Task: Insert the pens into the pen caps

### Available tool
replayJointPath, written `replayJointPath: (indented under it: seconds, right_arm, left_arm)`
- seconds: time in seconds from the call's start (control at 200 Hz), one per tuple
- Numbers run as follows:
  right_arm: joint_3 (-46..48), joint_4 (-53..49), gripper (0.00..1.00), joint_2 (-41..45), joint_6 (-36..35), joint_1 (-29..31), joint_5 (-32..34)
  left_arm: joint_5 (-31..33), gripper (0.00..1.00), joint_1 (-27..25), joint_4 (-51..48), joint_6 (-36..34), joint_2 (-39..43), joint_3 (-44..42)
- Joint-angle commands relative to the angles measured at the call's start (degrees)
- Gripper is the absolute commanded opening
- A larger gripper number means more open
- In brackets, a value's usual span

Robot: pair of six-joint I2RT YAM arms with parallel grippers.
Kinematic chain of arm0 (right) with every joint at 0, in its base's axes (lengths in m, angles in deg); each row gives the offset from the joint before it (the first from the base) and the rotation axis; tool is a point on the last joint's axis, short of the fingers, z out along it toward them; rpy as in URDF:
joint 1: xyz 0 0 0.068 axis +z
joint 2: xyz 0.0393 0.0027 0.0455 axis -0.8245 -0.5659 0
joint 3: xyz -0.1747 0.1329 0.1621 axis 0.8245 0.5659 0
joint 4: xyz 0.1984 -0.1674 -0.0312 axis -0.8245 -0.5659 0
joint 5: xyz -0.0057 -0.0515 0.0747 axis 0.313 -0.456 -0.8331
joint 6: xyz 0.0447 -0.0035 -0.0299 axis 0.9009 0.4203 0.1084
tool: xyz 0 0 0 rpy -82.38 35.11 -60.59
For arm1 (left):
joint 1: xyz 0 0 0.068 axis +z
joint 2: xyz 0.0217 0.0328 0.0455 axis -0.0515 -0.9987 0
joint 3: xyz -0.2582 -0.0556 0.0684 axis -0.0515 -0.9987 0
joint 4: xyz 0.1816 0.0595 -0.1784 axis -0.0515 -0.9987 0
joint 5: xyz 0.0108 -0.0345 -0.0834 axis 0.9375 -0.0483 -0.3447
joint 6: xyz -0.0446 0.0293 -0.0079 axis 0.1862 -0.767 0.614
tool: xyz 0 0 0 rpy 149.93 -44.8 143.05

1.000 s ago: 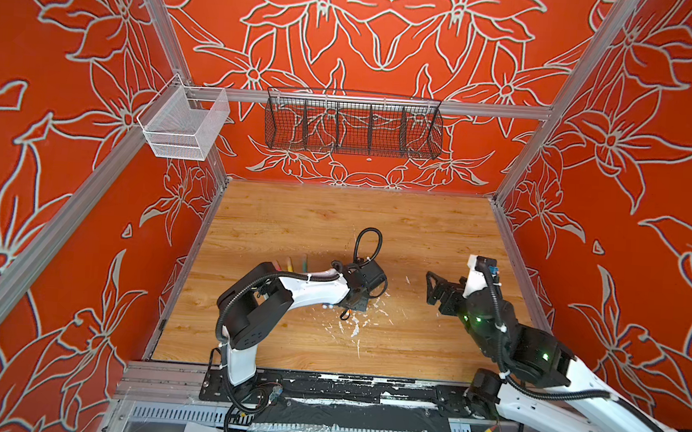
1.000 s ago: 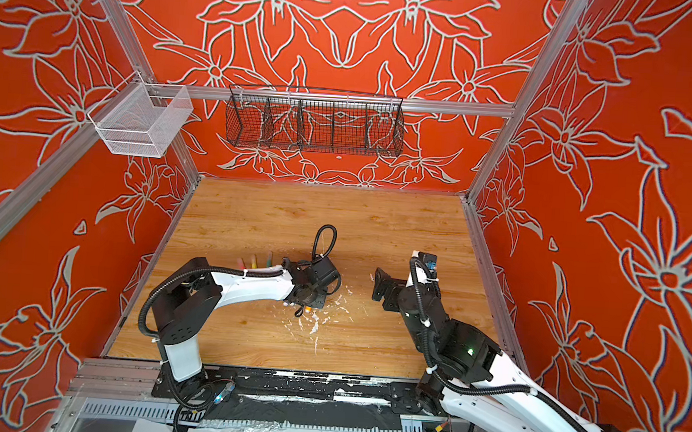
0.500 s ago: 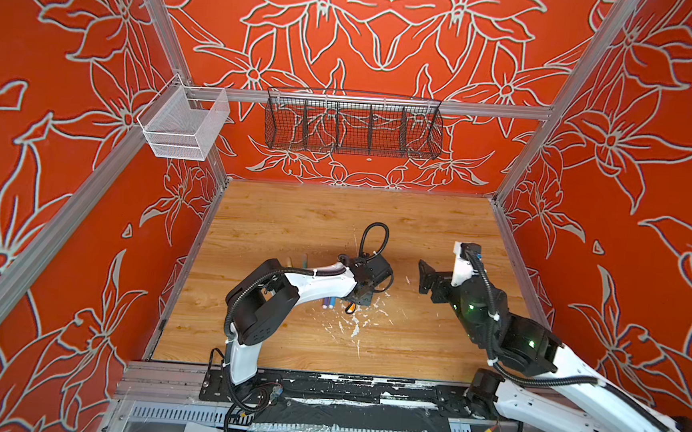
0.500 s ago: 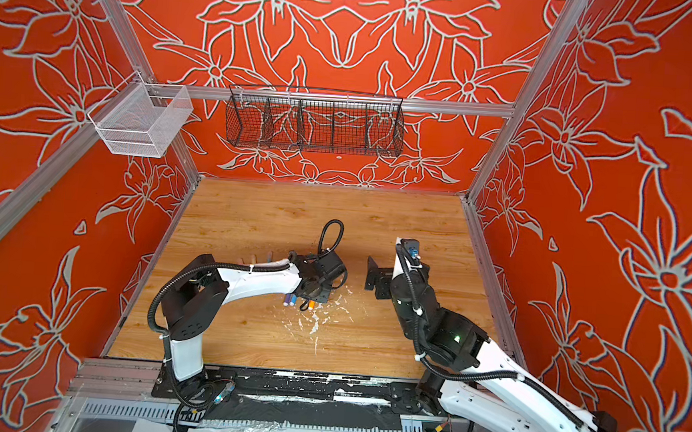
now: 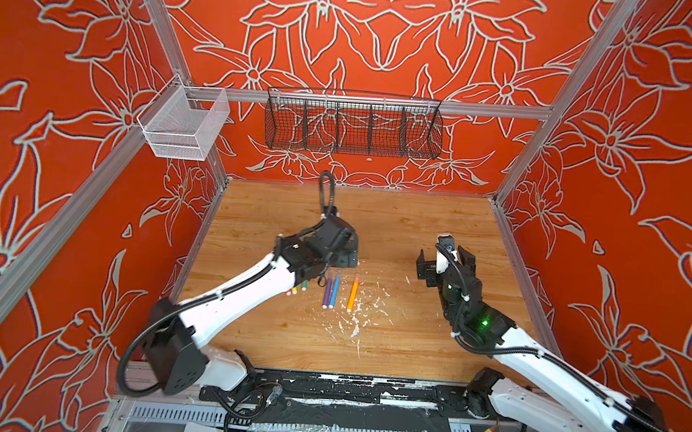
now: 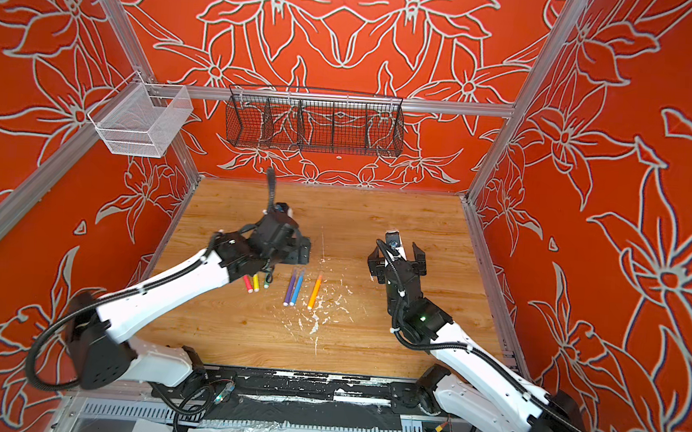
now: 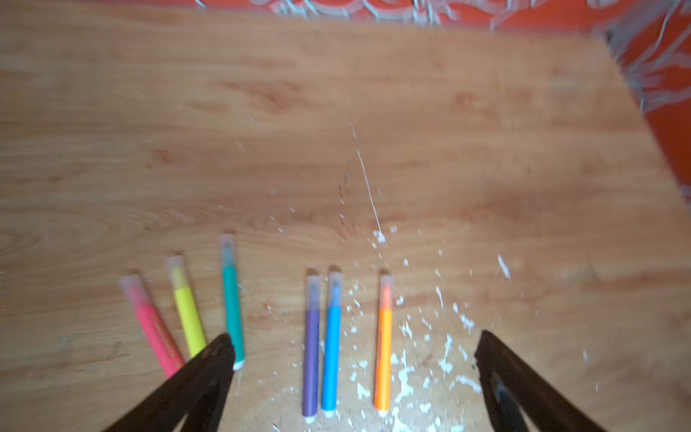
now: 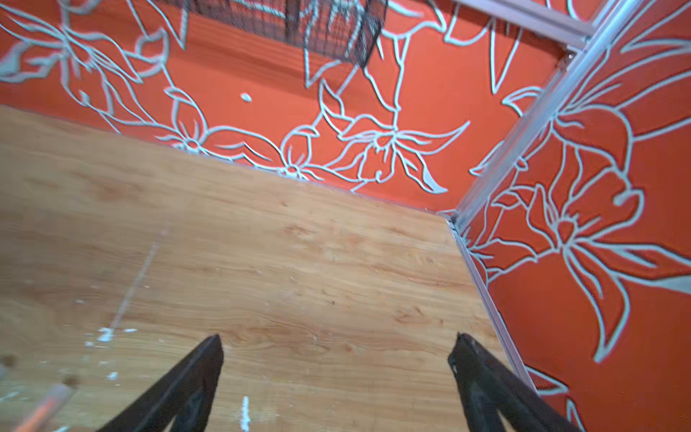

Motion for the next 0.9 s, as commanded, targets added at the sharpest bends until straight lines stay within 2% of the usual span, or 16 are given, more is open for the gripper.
replayJointPath:
  seconds: [0.0, 0.05, 0.08, 0.15, 0.225, 0.28, 0.365, 0.42, 0.445, 0.465, 0.505, 0.61, 0.665, 0.751, 0.831, 0.896]
  right_arm:
    - [4.4, 12.54, 0.98, -6.11, -4.97, -2.78, 0.43]
    - [6.87, 20.23, 0.98, -11.45, -6.29, -4.79, 1.19]
    - [7.13, 23.41, 0.98, -14.88, -6.85, -6.25, 0.93]
    - [5.97, 27.12, 0.98, -22.02, -10.64, -7.96, 2.51]
    - [4.45, 28.24, 0.98, -27.66, -13.35, -8.92, 5.42]
    - [5.36, 31.47, 0.98, -30.91, -13.3, -10.83, 3.21]
    - [4.96, 33.41, 0.98, -34.53, -13.88, -13.11, -0.37]
    - [3.63, 29.71, 0.98, -34.51, -13.7, -13.28, -2.68]
    - [3.13, 28.15, 0.98, -34.46, -13.48, -13.69, -4.25]
    - [2.83, 27.32, 0.98, -34.34, -13.3, -14.07, -5.07]
    - [2.45, 25.94, 0.98, -33.99, -12.67, -14.82, -6.61]
    - [2.09, 21.52, 0.98, -31.84, -10.6, -17.68, -14.03]
    - [2.49, 20.31, 0.98, -30.48, -9.53, -19.4, -17.74]
    - [4.0, 20.9, 0.97, -28.1, -7.73, -21.83, -21.58]
    - [7.39, 24.25, 0.98, -25.09, -4.84, -24.92, -24.39]
    - [14.6, 33.62, 0.98, -22.86, 1.58, -32.08, -30.1]
  left_arm:
    - [9.76, 0.99, 4.09, 15.54, -13.18, 6.45, -11.38]
    - [11.39, 0.92, 5.66, 27.44, -22.73, 9.45, -19.78]
    - [13.7, 1.0, 6.35, 33.82, -26.7, 10.87, -23.97]
    - [15.82, 0.98, 9.52, 41.81, -32.25, 13.42, -31.3]
    - [13.97, 0.98, 15.43, 45.98, -31.34, 13.54, -36.84]
    - [11.31, 0.98, 20.54, 46.83, -28.7, 11.3, -38.98]
    - [11.61, 0.98, 25.48, 53.45, -27.9, 5.23, -43.02]
    - [10.87, 0.99, 28.15, 65.41, -30.67, 0.3, -46.75]
    - [14.18, 0.99, 27.93, 62.65, -28.9, -0.13, -45.34]
    - [14.04, 0.98, 28.07, 59.71, -27.7, 0.02, -44.18]
    - [9.93, 0.98, 29.2, 59.13, -27.56, 0.58, -44.46]
    - [0.03, 0.98, 30.86, 65.06, -27.52, 2.67, -48.13]
    - [-5.67, 0.98, 33.44, 70.12, -26.64, 0.9, -50.21]
    - [-5.8, 0.98, 35.5, 73.63, -24.76, -4.35, -49.4]
    - [-8.24, 0.98, 36.53, 71.64, -24.15, -4.04, -49.31]
    - [-8.43, 0.98, 36.7, 75.41, -24.26, -5.27, -50.48]
